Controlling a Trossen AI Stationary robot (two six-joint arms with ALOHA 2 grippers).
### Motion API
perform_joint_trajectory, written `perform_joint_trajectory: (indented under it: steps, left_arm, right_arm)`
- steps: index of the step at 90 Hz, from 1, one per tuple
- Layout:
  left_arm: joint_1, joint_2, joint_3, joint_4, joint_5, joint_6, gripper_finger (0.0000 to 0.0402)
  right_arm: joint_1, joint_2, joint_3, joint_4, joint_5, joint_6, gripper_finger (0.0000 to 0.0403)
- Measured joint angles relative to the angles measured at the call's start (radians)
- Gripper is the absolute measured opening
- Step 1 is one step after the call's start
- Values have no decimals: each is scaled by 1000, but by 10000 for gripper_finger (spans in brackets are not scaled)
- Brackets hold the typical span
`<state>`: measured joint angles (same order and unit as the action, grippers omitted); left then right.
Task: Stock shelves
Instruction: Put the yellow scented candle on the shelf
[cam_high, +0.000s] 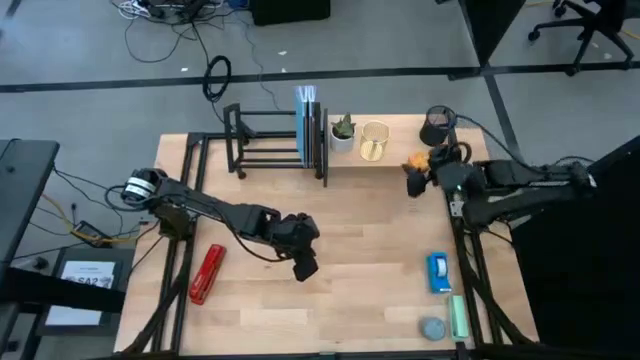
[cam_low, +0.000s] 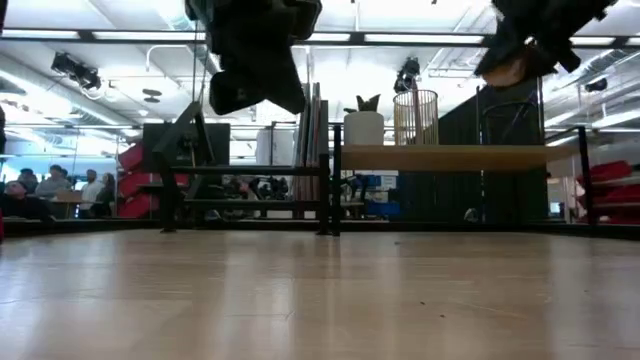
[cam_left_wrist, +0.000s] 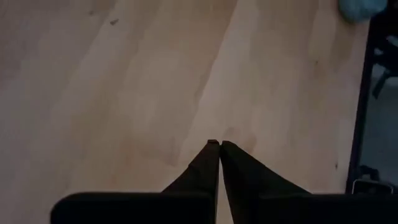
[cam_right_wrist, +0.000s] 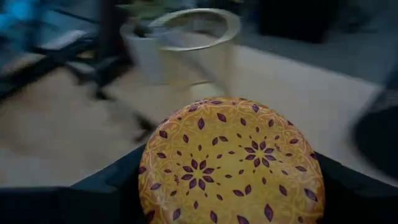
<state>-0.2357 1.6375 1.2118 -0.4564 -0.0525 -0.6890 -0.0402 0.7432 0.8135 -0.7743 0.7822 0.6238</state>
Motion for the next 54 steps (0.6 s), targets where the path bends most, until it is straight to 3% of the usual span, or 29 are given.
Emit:
perform_joint_trajectory:
  steps: [24,54]
  left_arm:
    - [27,0,0,26,0,-26,0]
    - [31,0,0,30,2,-30,0]
  right_arm:
    - [-264,151,0,35,-138,-162,260]
    - [-434,297,0,170,-263,-321,260]
